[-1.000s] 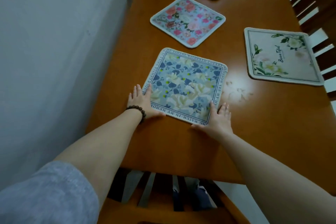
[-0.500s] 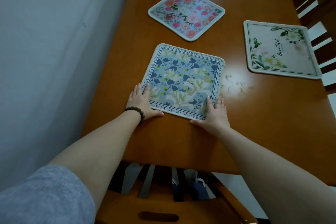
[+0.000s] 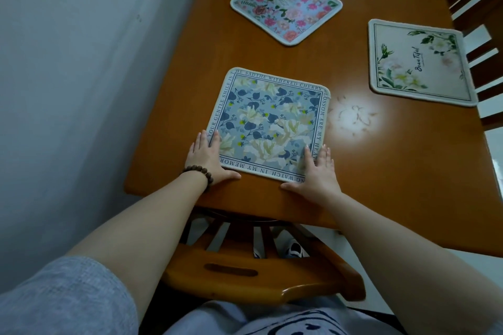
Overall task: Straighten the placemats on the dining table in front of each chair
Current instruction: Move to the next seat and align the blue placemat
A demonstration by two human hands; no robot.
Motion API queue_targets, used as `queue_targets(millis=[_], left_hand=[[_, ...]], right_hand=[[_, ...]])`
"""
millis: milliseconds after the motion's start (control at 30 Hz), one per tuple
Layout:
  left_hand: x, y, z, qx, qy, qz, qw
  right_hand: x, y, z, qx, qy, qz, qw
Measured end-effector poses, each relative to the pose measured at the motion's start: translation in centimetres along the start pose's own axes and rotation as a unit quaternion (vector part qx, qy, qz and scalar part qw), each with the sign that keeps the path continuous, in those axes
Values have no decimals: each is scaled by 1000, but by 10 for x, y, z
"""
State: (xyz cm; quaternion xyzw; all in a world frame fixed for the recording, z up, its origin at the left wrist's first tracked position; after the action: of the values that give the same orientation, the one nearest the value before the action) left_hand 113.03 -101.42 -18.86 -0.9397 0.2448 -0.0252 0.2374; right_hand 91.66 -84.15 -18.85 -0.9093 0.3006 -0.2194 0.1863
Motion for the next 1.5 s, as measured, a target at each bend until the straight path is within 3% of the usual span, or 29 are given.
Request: queue_targets(millis=[700, 1200, 1500], left_hand=[[28, -67, 30, 35, 41, -21, 998], [34, -77, 31, -34, -25, -29, 999], [33, -79, 36, 22, 27, -26, 999]], right_hand=[[13, -54, 32, 39, 9, -27, 999], [15, -67, 38, 23, -3, -28, 999], [11, -63, 36, 29, -3, -29, 999]])
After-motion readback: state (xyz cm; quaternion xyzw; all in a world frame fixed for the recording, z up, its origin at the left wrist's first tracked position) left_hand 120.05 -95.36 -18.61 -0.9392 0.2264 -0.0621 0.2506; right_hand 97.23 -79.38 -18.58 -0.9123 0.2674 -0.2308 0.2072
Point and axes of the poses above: each hand's wrist, its own y-axis towards the middle knuckle, its own z-axis out of the palm, x = y × z, the point moved 8 cm from there along y, towards the middle knuckle, and after that the axes turned 3 degrees about y, right-handed, at the moved point
